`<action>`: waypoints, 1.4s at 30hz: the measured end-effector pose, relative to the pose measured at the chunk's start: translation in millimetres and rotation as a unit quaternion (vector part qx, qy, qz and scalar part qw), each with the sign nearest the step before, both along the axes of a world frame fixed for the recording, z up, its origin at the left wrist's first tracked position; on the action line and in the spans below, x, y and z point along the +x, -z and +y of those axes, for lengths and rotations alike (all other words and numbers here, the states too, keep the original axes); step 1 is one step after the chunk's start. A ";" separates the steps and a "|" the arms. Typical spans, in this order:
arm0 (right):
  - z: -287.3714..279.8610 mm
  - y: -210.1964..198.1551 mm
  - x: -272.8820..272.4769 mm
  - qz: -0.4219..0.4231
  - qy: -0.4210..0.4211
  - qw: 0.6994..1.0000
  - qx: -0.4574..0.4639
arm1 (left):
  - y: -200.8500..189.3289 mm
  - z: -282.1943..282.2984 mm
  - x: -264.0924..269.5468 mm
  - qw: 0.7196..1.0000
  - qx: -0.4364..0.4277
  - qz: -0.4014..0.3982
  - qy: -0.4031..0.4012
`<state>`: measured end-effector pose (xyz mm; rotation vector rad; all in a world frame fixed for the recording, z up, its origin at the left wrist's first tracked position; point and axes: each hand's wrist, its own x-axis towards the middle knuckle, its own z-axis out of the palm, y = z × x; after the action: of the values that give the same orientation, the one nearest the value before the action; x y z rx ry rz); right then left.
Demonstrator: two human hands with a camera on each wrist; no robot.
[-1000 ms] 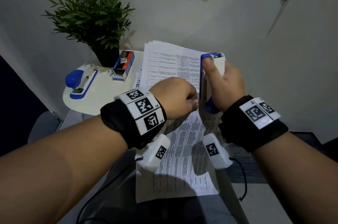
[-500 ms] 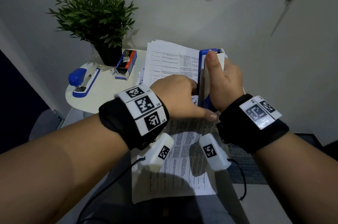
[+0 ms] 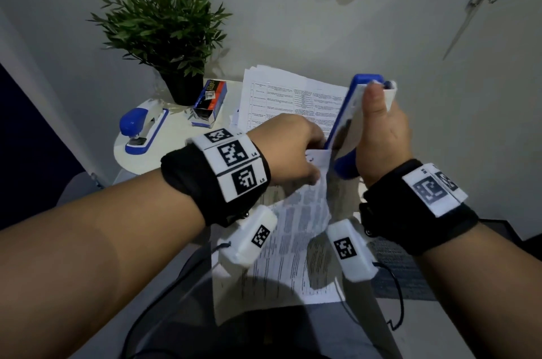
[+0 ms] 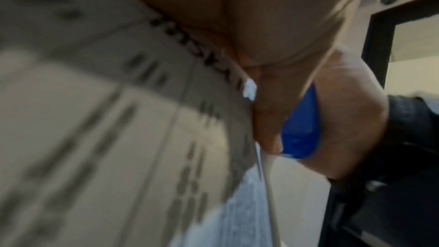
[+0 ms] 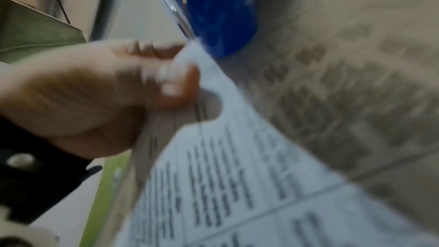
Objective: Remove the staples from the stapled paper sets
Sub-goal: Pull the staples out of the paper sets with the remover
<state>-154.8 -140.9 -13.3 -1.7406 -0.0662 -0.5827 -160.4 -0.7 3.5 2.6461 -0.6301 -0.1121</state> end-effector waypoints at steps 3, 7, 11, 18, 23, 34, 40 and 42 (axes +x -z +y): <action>-23.3 -4.7 1.9 0.000 0.036 0.994 0.104 | 6.2 16.6 9.3 0.998 0.056 -0.017 -0.013; -44.5 -8.3 -3.0 0.069 -0.039 0.996 -0.027 | 13.3 23.9 17.9 0.996 0.089 -0.017 -0.024; -37.8 -1.4 -21.6 0.043 -0.127 0.941 -0.312 | 17.1 15.2 22.4 0.992 0.121 -0.019 0.019; -36.0 27.6 -27.2 0.088 -0.156 0.820 -0.543 | 28.3 2.3 20.2 0.987 0.149 -0.019 0.060; -42.1 46.4 -37.6 0.028 -0.183 0.780 -0.598 | 48.1 5.5 9.9 0.966 0.217 -0.085 0.114; -50.6 83.3 -58.9 -0.002 -0.194 0.684 -0.703 | 81.8 15.0 -10.3 0.961 0.131 -0.195 0.144; -49.6 92.4 -62.6 -0.001 -0.178 0.672 -0.719 | 89.7 18.9 -13.5 0.968 0.065 -0.198 0.137; -48.6 93.1 -62.9 -0.003 -0.179 0.673 -0.718 | 92.8 23.4 -12.1 0.970 0.035 -0.192 0.145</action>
<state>-217.7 -189.6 -106.4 -3.1166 -1.1217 -0.1428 -172.5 22.7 -89.3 2.6445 -1.1584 0.3086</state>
